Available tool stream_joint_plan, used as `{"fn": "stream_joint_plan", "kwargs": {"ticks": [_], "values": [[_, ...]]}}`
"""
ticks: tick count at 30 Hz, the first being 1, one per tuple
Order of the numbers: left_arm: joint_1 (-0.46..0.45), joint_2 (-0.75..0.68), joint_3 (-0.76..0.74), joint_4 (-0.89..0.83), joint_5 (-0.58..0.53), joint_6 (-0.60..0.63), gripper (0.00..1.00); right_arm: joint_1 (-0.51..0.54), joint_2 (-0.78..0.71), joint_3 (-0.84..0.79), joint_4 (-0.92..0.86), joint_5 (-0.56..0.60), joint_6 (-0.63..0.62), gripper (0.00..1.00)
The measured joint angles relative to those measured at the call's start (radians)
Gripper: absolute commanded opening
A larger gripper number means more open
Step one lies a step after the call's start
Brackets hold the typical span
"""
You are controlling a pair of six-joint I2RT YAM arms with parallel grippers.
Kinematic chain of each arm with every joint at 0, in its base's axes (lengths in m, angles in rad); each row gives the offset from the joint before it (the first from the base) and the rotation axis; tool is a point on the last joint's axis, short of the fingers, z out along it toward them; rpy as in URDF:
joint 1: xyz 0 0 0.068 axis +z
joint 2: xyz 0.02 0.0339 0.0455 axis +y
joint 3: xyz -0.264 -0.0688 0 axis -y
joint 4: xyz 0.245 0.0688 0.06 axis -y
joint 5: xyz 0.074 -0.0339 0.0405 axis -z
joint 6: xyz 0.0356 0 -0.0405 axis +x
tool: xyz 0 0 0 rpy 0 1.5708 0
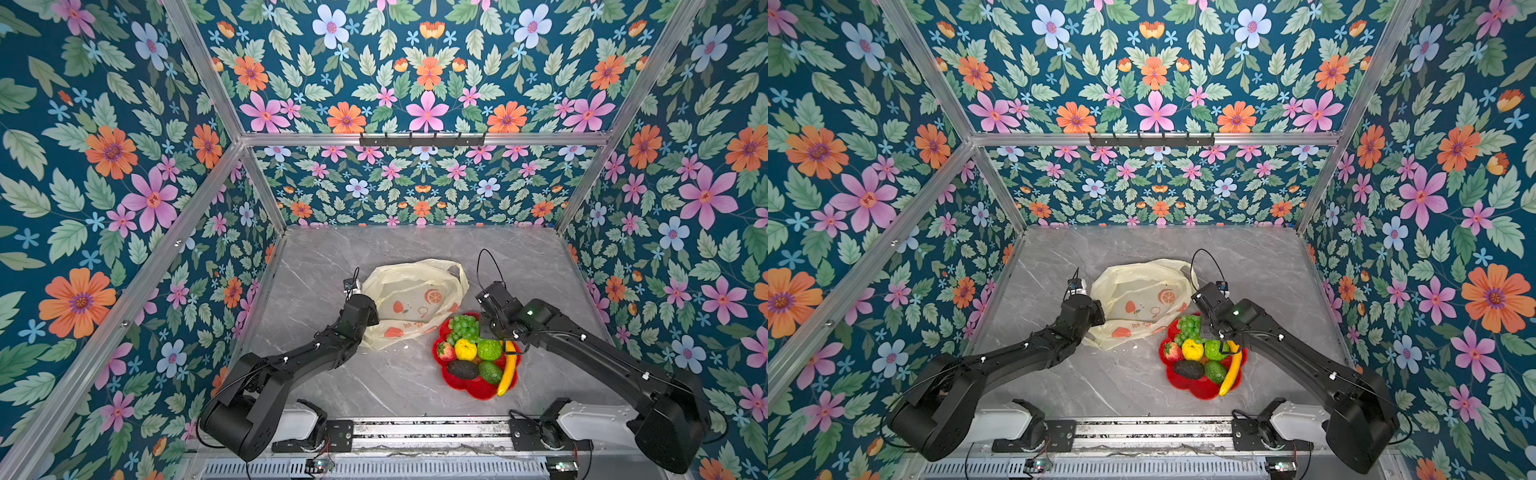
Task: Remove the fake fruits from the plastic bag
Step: 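Lower the green grapes into the red bowl and open the right gripper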
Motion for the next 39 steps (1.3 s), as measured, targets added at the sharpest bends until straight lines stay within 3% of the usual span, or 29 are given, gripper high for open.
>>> {"fn": "stream_joint_plan", "kwargs": {"ticks": [8, 23, 28, 32, 35, 39], "values": [[0.0, 0.019, 0.0, 0.0, -0.001, 0.0, 0.0, 0.068, -0.1, -0.047, -0.009, -0.047, 0.023, 0.0], [0.0, 0.016, 0.0, 0.0, -0.01, 0.0, 0.0, 0.084, -0.205, -0.121, -0.021, -0.1, 0.058, 0.0], [0.0, 0.016, 0.0, 0.0, -0.01, 0.0, 0.0, 0.084, -0.16, -0.132, -0.017, -0.081, 0.063, 0.09], [0.0, 0.016, 0.0, 0.0, -0.009, 0.0, 0.0, 0.084, -0.114, -0.104, -0.016, -0.073, 0.059, 0.3], [0.0, 0.016, 0.0, 0.0, -0.009, 0.001, 0.0, 0.084, -0.107, -0.077, -0.016, -0.059, 0.055, 0.4], [0.0, 0.012, 0.0, 0.0, -0.006, 0.004, 0.0, 0.084, -0.109, -0.064, -0.016, -0.037, 0.05, 0.45]]}}
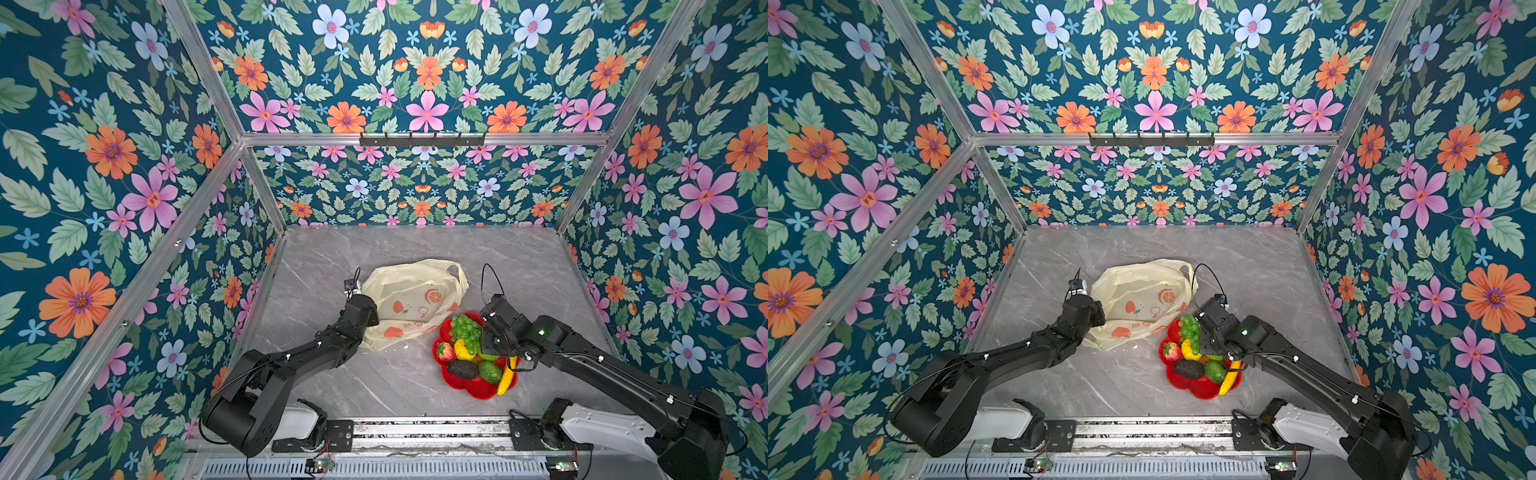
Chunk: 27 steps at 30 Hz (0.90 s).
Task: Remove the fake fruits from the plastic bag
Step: 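Lower the green grapes into the red bowl and open the right gripper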
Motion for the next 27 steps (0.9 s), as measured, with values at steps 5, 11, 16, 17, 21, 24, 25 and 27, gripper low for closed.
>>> {"fn": "stream_joint_plan", "kwargs": {"ticks": [5, 11, 16, 17, 21, 24, 25, 27], "values": [[0.0, -0.003, 0.028, -0.005, 0.004, 0.0, 0.0, 0.0, 0.013, 0.014, 0.002, 0.014, -0.013, 0.47], [0.0, 0.001, 0.07, -0.013, 0.014, 0.01, 0.0, 0.0, 0.055, 0.04, 0.063, -0.016, -0.05, 0.33], [0.0, 0.009, 0.067, -0.025, 0.006, 0.026, 0.0, 0.0, 0.133, 0.071, 0.125, -0.065, -0.059, 0.29], [0.0, 0.009, 0.062, -0.024, 0.003, 0.026, 0.0, 0.002, 0.148, 0.076, 0.135, -0.077, -0.059, 0.29], [0.0, 0.017, 0.048, -0.025, -0.001, 0.027, 0.0, 0.024, 0.187, 0.101, 0.155, -0.121, -0.059, 0.3], [0.0, 0.017, 0.048, -0.024, -0.002, 0.03, 0.0, 0.033, 0.207, 0.118, 0.155, -0.124, -0.059, 0.32], [0.0, 0.017, 0.048, -0.024, -0.002, 0.031, 0.0, 0.033, 0.207, 0.119, 0.154, -0.122, -0.059, 0.32], [0.0, 0.017, 0.05, -0.025, -0.002, 0.034, 0.0, 0.032, 0.202, 0.117, 0.146, -0.116, -0.059, 0.33]]}}
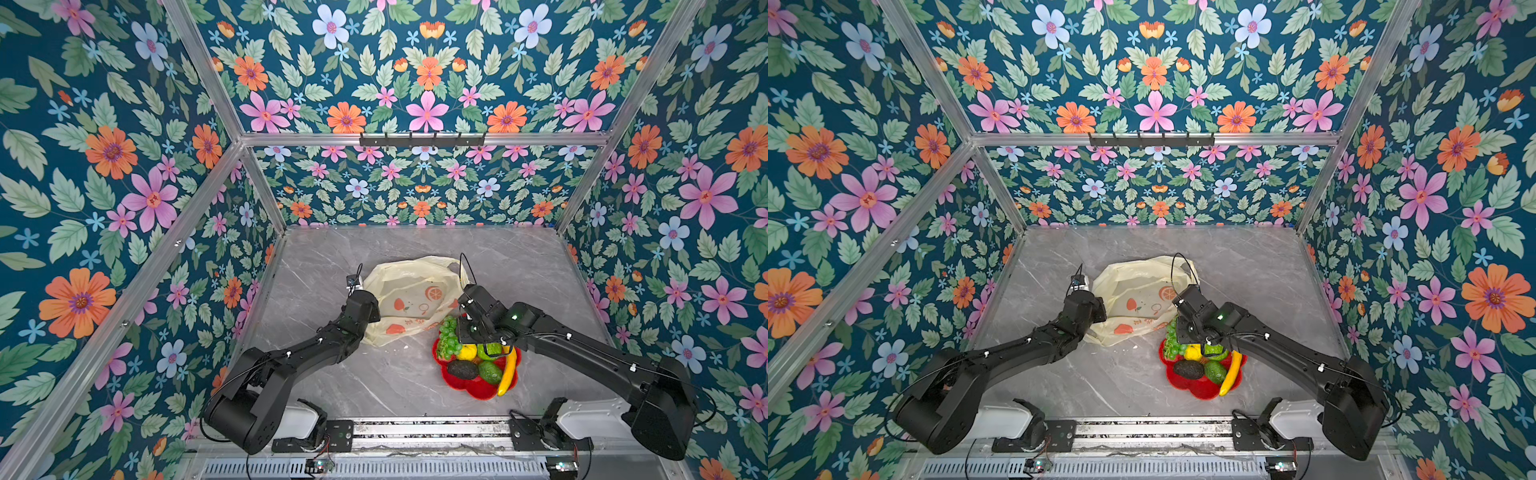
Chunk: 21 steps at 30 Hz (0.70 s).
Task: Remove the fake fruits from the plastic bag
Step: 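Lower the green grapes into the red bowl and open the right gripper, then release the bag with the left gripper while the right gripper withdraws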
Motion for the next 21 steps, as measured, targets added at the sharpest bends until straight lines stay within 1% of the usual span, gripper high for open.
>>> {"fn": "stream_joint_plan", "kwargs": {"ticks": [4, 9, 12, 15, 19, 20, 21], "values": [[0.0, 0.0, 0.036, -0.012, 0.006, 0.005, 0.0, 0.001, -0.029, -0.011, -0.024, 0.017, 0.0, 0.35], [0.0, 0.007, 0.106, -0.043, 0.029, 0.014, 0.0, 0.001, -0.074, -0.01, -0.047, 0.047, 0.0, 0.41], [0.0, 0.038, 0.166, -0.056, 0.036, 0.015, 0.0, 0.001, -0.127, -0.01, -0.072, 0.087, -0.001, 0.47], [-0.001, 0.096, 0.234, -0.068, 0.047, 0.018, 0.0, 0.0, -0.188, -0.019, -0.092, 0.146, -0.002, 0.53], [-0.001, 0.211, 0.365, -0.085, 0.058, 0.018, 0.0, -0.023, -0.27, -0.056, -0.124, 0.211, 0.011, 0.57], [-0.001, 0.244, 0.402, -0.085, 0.06, 0.018, 0.0, -0.038, -0.293, -0.071, -0.132, 0.222, 0.023, 0.6], [-0.001, 0.273, 0.437, -0.089, 0.061, 0.018, 0.0, -0.05, -0.312, -0.085, -0.139, 0.227, 0.038, 0.65]]}}
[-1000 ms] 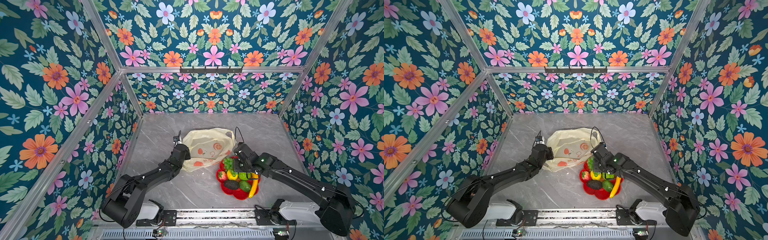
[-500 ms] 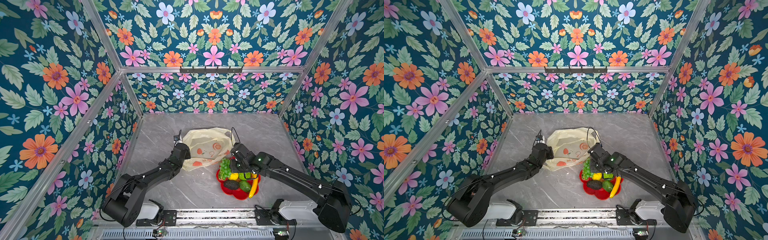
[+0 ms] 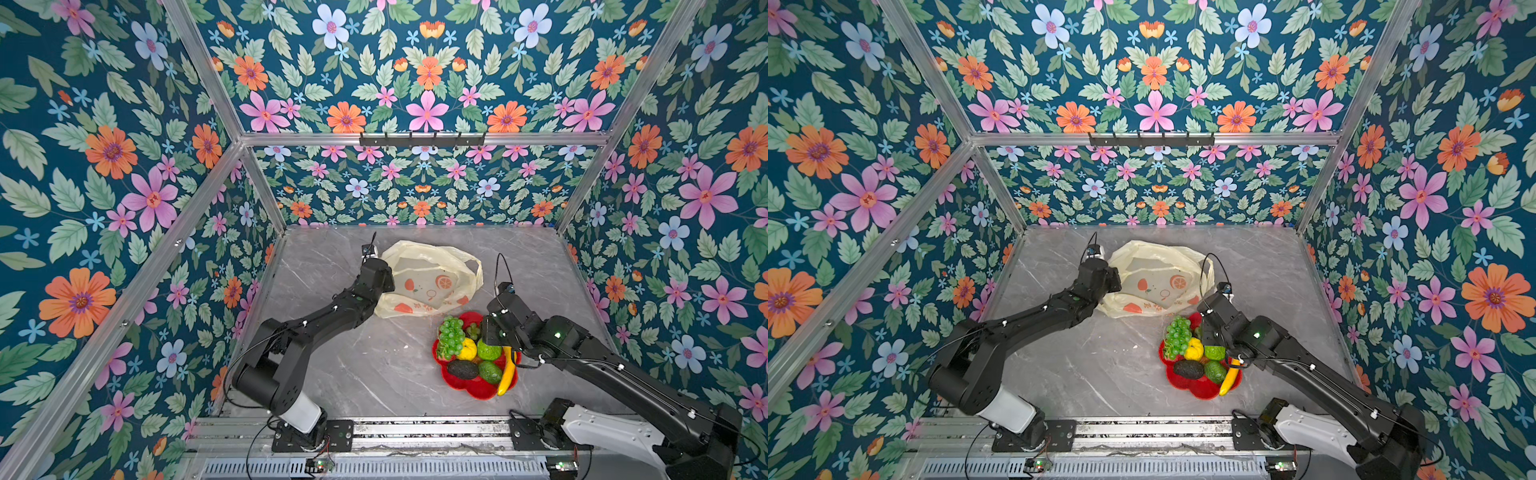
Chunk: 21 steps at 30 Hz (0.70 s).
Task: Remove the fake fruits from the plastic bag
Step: 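Release the bag with the left gripper while the right gripper withdraws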
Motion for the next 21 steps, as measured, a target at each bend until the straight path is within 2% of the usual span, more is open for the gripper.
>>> {"fn": "stream_joint_plan", "kwargs": {"ticks": [1, 5, 10, 12, 18, 21], "values": [[0.0, 0.039, 0.044, -0.002, 0.006, 0.002, 0.0, -0.013, -0.024, -0.017, -0.008, 0.002, 0.014, 0.72], [0.0, 0.196, 0.235, -0.017, 0.021, 0.034, 0.0, -0.045, -0.138, -0.108, -0.035, 0.004, 0.114, 0.86], [0.0, 0.378, 0.477, -0.077, 0.043, 0.083, 0.0, -0.056, -0.299, -0.219, -0.082, 0.005, 0.255, 0.99], [0.0, 0.438, 0.566, -0.111, 0.047, 0.105, 0.01, -0.056, -0.366, -0.256, -0.094, 0.003, 0.306, 0.99], [0.001, 0.54, 0.742, -0.209, 0.07, 0.133, 0.3, -0.057, -0.489, -0.349, -0.116, -0.029, 0.437, 0.99], [0.001, 0.543, 0.766, -0.248, 0.075, 0.149, 0.51, -0.058, -0.48, -0.377, -0.111, -0.056, 0.477, 0.99]]}}
